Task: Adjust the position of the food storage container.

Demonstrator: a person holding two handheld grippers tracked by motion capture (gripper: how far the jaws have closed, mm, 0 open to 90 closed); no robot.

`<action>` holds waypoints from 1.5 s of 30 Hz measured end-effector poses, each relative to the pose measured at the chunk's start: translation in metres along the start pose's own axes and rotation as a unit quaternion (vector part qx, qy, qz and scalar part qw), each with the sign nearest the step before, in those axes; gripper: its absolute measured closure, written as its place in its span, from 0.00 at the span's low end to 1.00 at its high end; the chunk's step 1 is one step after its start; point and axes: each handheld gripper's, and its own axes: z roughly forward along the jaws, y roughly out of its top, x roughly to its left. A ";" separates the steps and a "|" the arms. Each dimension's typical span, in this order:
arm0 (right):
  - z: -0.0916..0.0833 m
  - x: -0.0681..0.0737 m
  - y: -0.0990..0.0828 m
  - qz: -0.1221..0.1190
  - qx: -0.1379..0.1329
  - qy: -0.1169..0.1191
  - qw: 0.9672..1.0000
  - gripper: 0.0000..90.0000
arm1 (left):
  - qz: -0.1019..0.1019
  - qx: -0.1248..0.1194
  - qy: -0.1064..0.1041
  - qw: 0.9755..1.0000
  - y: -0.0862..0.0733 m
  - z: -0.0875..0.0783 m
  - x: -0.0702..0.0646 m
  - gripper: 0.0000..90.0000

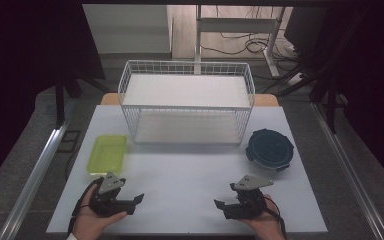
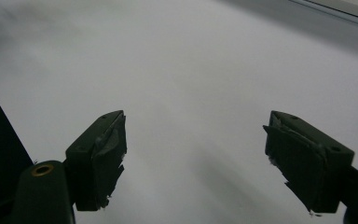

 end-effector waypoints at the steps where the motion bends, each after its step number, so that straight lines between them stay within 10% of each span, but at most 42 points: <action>1: 0.000 0.000 0.000 0.000 0.000 0.000 1.000 0.23 | 0.000 0.000 0.000 1.000 0.000 0.000 0.000 0.22; 24: -0.019 -0.018 0.012 -0.006 0.016 0.014 1.000 0.38 | 0.007 0.011 -0.003 1.000 -0.002 0.006 -0.003 0.22; 29: -0.038 -0.028 0.022 0.003 0.012 -0.017 1.000 0.38 | 0.004 0.010 -0.007 1.000 -0.003 0.006 -0.006 0.22; 36: -0.061 -0.064 0.052 0.021 0.002 -0.066 0.998 0.50 | 0.016 0.014 -0.013 1.000 -0.003 0.008 -0.012 0.22; 45: -0.070 -0.164 0.101 0.091 0.032 -0.125 0.988 0.78 | 0.014 0.021 -0.018 1.000 -0.004 0.013 -0.010 0.22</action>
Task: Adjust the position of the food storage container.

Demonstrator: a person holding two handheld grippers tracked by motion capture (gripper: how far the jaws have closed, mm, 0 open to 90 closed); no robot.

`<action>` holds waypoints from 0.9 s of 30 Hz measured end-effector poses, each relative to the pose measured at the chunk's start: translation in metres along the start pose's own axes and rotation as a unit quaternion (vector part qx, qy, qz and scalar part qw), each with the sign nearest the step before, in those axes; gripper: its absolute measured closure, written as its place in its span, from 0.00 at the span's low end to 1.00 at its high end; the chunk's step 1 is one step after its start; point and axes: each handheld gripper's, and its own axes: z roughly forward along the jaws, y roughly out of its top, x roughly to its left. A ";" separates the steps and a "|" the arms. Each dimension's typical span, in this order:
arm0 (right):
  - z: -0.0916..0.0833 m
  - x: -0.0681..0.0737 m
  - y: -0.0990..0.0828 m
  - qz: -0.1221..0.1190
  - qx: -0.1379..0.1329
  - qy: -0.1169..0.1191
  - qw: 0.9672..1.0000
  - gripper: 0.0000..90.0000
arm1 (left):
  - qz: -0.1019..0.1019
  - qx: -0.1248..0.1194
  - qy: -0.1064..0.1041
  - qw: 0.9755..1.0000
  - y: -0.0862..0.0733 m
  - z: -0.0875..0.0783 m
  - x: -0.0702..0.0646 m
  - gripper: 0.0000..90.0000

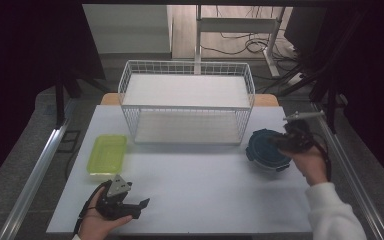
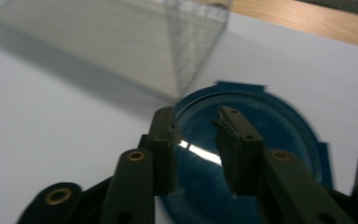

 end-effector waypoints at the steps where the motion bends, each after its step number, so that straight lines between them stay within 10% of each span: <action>1: 0.006 -0.012 0.006 0.012 0.008 -0.005 1.000 0.80 | 0.001 0.001 0.000 1.000 0.000 0.001 0.000 0.22; 4: 0.027 -0.045 0.015 0.010 0.047 -0.042 0.998 0.92 | 0.001 0.005 0.000 1.000 -0.001 0.002 -0.001 0.22; 14: 0.061 -0.091 0.007 -0.011 0.117 -0.086 0.989 0.99 | -0.008 0.011 0.004 1.000 -0.003 0.004 0.006 0.22; 27: 0.081 -0.093 0.006 -0.047 0.141 -0.072 0.986 0.99 | -0.013 0.014 0.006 1.000 -0.005 0.005 0.008 0.22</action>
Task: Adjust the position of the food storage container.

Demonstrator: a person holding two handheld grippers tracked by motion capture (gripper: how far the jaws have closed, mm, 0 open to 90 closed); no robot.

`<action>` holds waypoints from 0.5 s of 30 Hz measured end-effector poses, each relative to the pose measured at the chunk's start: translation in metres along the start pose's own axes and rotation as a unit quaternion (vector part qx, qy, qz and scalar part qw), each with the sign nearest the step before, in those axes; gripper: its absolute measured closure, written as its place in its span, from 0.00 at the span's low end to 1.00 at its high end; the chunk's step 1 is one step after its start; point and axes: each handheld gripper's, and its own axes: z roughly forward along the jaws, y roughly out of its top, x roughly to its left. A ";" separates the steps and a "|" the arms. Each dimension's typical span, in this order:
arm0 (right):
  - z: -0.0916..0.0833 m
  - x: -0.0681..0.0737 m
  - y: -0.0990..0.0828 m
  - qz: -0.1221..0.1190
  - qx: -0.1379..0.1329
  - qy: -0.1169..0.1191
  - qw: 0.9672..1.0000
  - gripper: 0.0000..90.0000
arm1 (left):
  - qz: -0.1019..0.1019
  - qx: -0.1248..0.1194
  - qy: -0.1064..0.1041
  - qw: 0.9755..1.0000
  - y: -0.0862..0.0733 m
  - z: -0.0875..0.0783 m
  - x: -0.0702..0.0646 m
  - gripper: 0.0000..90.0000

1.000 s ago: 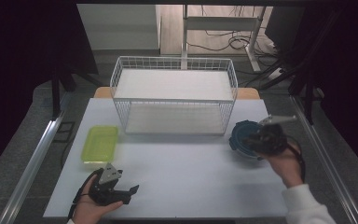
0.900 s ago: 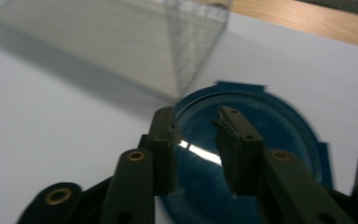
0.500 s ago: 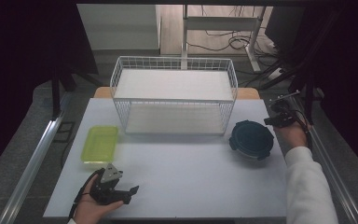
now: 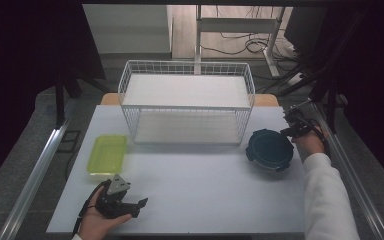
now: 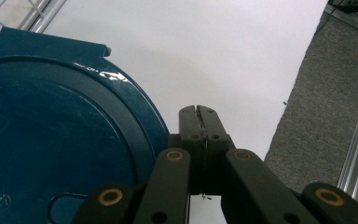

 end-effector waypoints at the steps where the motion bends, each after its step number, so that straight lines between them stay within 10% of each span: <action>1: 0.000 0.000 0.000 -0.002 0.001 -0.001 1.000 0.99 | 0.000 0.000 0.000 1.000 0.000 0.000 0.000 0.22; 15: -0.013 0.027 -0.014 -0.017 0.023 -0.014 0.999 0.99 | 0.007 -0.006 -0.007 1.000 0.004 -0.001 -0.005 0.22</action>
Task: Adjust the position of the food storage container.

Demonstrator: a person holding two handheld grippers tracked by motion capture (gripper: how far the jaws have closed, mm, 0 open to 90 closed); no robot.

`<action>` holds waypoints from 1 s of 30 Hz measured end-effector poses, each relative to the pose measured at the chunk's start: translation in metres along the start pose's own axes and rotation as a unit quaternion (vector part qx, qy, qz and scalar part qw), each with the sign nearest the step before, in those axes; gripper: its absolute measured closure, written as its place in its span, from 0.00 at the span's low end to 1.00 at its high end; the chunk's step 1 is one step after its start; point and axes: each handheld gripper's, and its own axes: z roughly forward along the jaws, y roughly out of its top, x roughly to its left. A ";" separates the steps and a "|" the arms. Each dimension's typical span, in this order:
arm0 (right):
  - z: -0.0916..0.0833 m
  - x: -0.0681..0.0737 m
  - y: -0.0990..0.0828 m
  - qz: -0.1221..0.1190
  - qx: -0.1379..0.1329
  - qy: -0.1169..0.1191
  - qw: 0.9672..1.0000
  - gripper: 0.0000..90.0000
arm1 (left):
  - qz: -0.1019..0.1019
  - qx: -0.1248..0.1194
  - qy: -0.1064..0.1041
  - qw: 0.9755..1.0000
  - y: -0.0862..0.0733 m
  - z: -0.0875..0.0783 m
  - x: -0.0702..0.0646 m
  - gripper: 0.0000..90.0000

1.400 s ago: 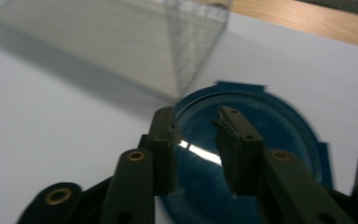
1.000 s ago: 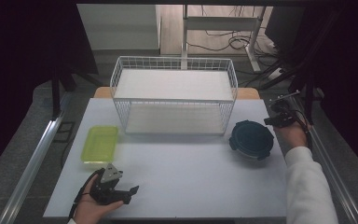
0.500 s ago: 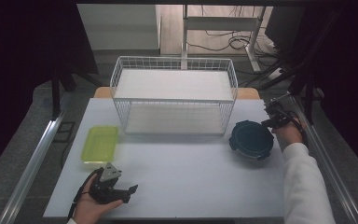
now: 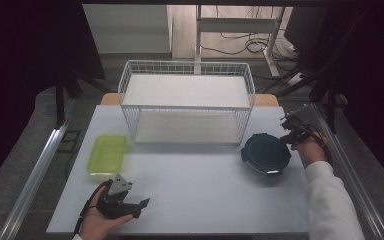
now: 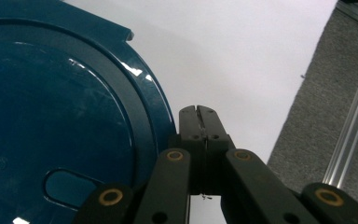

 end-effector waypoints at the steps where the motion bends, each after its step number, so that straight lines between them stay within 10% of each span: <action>1: -0.001 0.001 -0.001 -0.001 -0.002 0.004 1.000 0.99 | 0.000 0.000 0.000 1.000 0.000 0.000 0.000 0.22; 8: -0.002 0.020 0.000 -0.033 -0.009 0.031 0.999 0.99 | 0.003 -0.002 -0.005 1.000 0.003 0.001 0.000 0.22; 30: -0.018 0.142 0.002 -0.061 0.006 0.077 0.995 0.99 | -0.001 -0.016 -0.007 1.000 0.003 -0.006 0.005 0.22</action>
